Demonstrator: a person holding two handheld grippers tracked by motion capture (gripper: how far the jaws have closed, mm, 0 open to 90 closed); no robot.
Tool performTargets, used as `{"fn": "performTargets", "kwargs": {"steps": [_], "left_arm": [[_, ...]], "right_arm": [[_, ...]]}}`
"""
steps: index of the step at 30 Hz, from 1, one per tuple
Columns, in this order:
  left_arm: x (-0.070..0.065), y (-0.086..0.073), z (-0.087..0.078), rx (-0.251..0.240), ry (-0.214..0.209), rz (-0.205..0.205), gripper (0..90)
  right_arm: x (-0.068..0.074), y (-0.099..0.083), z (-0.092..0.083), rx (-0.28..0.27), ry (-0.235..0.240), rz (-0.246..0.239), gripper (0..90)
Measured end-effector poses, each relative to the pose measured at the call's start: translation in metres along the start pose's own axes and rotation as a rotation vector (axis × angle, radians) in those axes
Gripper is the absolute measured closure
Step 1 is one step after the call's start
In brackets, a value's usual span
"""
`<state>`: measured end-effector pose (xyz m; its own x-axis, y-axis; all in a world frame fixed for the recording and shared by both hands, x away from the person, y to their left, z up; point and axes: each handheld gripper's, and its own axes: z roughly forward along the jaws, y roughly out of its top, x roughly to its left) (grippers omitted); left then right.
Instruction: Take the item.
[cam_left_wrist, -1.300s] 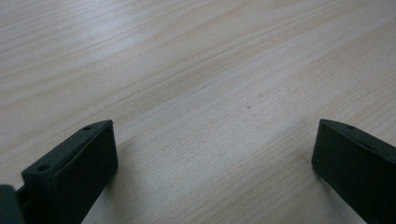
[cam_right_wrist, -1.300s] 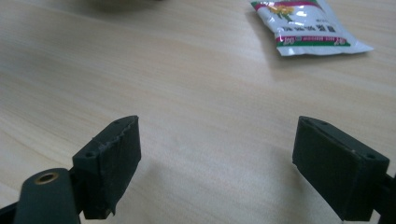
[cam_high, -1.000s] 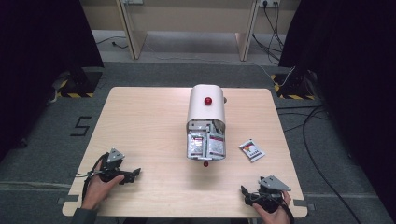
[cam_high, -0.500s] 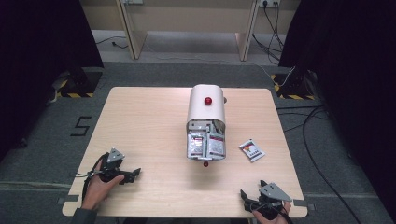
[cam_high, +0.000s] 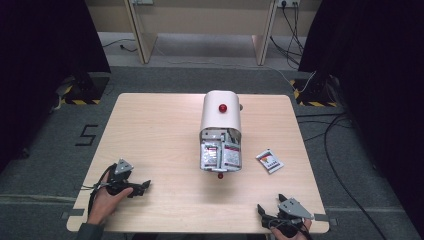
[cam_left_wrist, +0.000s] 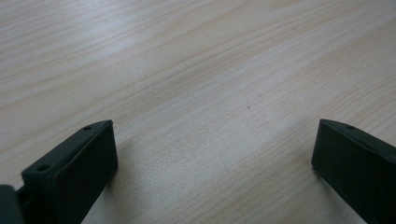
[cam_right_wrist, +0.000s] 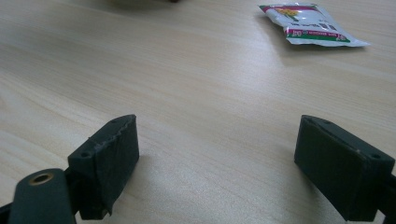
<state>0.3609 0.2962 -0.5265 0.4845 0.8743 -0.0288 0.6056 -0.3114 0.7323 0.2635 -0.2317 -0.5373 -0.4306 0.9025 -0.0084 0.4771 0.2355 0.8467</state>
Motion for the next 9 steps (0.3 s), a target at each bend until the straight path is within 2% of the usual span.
{"fn": "performTargets", "kwargs": {"steps": [9], "left_arm": [[0.0,0.0,0.0,0.0,0.0,0.0,0.0]], "right_arm": [[-0.0002,0.0001,0.0002,-0.001,0.001,-0.003,14.6]]}}
